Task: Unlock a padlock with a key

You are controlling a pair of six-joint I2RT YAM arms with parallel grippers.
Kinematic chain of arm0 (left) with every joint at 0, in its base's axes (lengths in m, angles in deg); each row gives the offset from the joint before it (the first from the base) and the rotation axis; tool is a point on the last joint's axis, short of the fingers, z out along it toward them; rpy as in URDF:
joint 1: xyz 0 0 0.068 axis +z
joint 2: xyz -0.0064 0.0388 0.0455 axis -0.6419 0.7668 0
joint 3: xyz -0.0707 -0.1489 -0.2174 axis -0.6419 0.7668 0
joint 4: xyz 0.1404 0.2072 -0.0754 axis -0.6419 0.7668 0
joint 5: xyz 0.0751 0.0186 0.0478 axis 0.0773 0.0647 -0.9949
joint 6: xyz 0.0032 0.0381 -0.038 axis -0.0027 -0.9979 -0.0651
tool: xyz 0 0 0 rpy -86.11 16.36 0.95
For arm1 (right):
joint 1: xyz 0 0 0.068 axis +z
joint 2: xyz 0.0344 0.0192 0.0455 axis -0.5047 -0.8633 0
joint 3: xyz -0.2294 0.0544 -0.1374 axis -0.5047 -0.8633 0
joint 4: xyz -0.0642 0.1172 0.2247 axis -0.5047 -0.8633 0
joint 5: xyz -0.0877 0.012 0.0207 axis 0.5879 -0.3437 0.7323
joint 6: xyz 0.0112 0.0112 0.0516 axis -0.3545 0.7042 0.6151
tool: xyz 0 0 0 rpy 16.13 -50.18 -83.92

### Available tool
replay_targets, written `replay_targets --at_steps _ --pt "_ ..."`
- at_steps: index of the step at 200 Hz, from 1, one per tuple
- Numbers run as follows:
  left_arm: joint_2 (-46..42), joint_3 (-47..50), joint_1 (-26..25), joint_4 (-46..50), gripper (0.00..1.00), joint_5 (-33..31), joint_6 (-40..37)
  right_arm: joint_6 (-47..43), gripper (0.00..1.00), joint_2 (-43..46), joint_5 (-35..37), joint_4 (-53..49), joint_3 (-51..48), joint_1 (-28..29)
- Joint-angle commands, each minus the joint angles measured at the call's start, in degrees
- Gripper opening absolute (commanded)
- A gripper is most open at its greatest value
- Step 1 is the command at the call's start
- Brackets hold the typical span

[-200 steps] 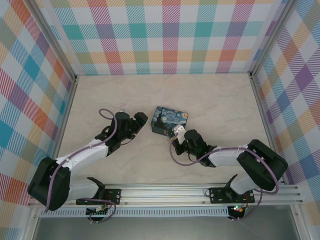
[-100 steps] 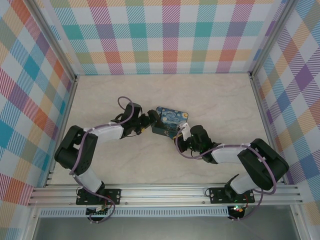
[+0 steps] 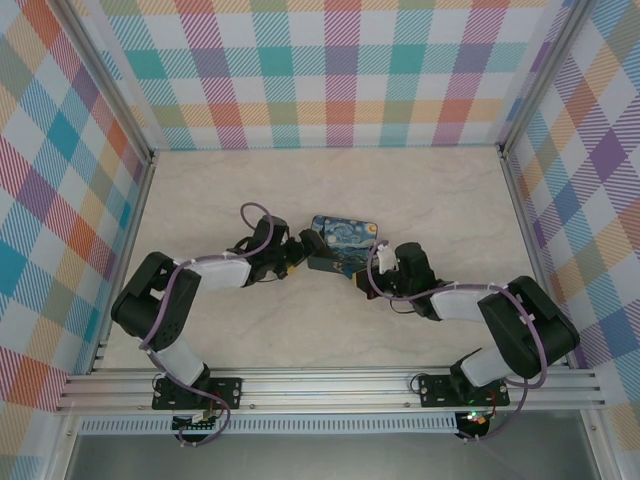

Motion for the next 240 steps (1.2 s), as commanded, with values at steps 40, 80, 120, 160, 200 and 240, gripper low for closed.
replay_targets --at_steps 40,80,120,160,200,240 --pt "-4.4 6.4 -4.0 2.9 1.0 -4.7 6.5 12.8 0.0 -1.0 -8.9 3.2 -3.0 -5.0" --pt "-5.2 7.4 -6.0 2.8 0.99 -5.3 8.5 19.3 0.0 -5.1 -13.3 6.8 -2.8 -6.9" --pt "-7.1 8.8 -6.9 2.3 0.99 -6.4 10.0 24.6 0.0 -11.0 -16.5 9.7 -1.4 -8.2" --pt "-9.3 9.2 -7.0 3.4 0.99 -7.3 10.4 26.4 0.12 -14.0 -18.0 11.3 -0.9 -8.7" --pt "-11.3 8.8 -7.0 3.6 0.99 -7.2 10.5 21.6 0.33 -10.8 -16.6 7.7 -2.1 -9.9" --pt "-17.4 5.8 -6.7 11.1 1.0 -10.3 5.7 13.9 0.48 -4.9 -15.5 1.6 -3.0 -11.7"
